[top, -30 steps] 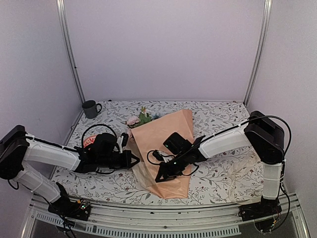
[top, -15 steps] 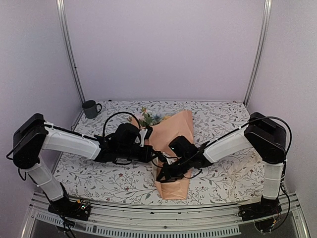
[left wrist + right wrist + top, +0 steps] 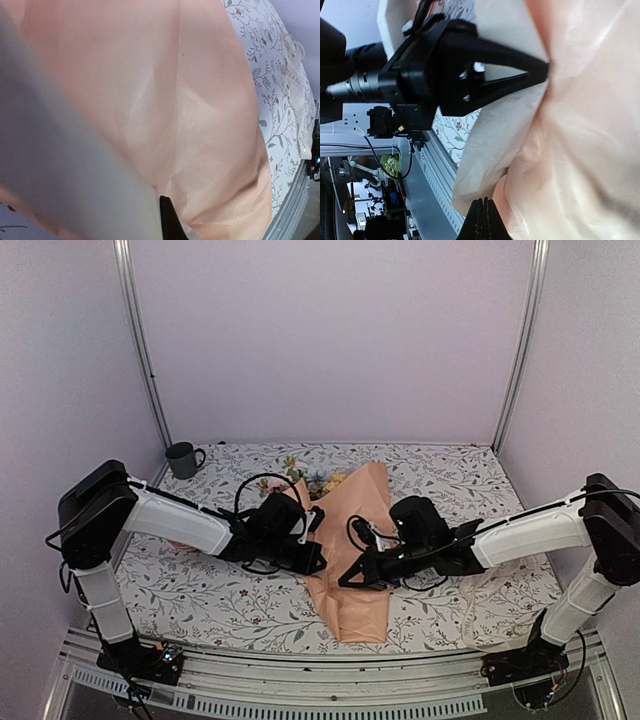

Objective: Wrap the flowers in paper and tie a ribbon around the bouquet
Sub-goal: Fold the 2/3-folded wrapping paper at the center of the board.

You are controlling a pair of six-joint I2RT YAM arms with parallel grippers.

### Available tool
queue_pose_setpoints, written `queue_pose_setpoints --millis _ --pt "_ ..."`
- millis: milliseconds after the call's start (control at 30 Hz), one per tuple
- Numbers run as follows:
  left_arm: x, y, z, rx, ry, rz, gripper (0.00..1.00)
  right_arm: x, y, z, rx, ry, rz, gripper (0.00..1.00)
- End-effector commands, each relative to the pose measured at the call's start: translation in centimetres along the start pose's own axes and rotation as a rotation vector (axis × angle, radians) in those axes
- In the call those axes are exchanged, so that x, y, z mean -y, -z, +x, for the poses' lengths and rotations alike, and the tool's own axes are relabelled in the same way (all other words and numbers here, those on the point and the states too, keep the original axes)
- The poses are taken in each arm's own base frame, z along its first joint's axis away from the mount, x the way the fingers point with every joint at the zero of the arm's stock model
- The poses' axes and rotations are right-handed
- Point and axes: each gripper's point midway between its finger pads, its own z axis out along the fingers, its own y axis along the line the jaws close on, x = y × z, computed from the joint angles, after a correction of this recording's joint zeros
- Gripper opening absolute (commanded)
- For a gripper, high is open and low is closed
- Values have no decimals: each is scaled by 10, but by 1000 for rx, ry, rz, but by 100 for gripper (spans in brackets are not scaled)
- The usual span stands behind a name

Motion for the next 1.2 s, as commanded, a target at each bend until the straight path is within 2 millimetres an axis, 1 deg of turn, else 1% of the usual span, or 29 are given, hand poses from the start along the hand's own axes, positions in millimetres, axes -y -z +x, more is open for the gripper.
queue_pose_setpoints --millis 0,67,133,200,233,333,433,500,600,667,733,833,967,1000,1033,1067,1133,1167 --pt "-4 1 2 -23 -31 -28 0 44 22 -15 71 -89 83 3" --pt "-2 2 0 -21 -49 -32 0 65 26 -22 77 -98 136 3" --pt "1 5 -7 -10 -73 -43 0 86 26 -26 73 -96 186 3" --pt "6 10 -13 7 -100 -57 0 102 19 -24 48 -89 214 3" --pt "10 13 -17 16 -114 -57 0 111 12 -21 26 -86 230 3" --pt "29 21 -33 51 -167 -47 0 120 -1 -15 -16 -97 216 2" --pt "52 24 -46 70 -227 -29 0 128 -6 -10 -14 -127 209 1" --pt "69 22 -52 73 -247 9 0 132 -7 -8 -10 -142 210 1" --pt "96 14 -56 65 -272 84 0 131 -11 -7 -13 -155 188 1" --pt "105 6 -56 46 -284 99 0 130 -12 -7 -13 -161 177 1" --pt "110 -2 -50 14 -294 102 0 128 -11 -8 -6 -162 172 1" --pt "108 -5 -43 -15 -297 93 0 125 -8 -11 8 -160 169 1" --pt "87 -4 -35 -25 -302 10 0 114 -3 -18 32 -138 154 2" --pt "87 -6 -32 -35 -313 14 0 110 -1 -21 40 -127 146 2" --pt "90 -8 -30 -46 -331 34 0 104 1 -25 49 -116 134 2" --pt "87 -22 -20 -84 -343 40 0 99 2 -28 56 -108 122 2" --pt "87 -35 -12 -118 -366 52 0 85 6 -38 80 -92 90 2" --pt "83 -41 -8 -141 -367 40 0 78 11 -42 100 -88 77 2"
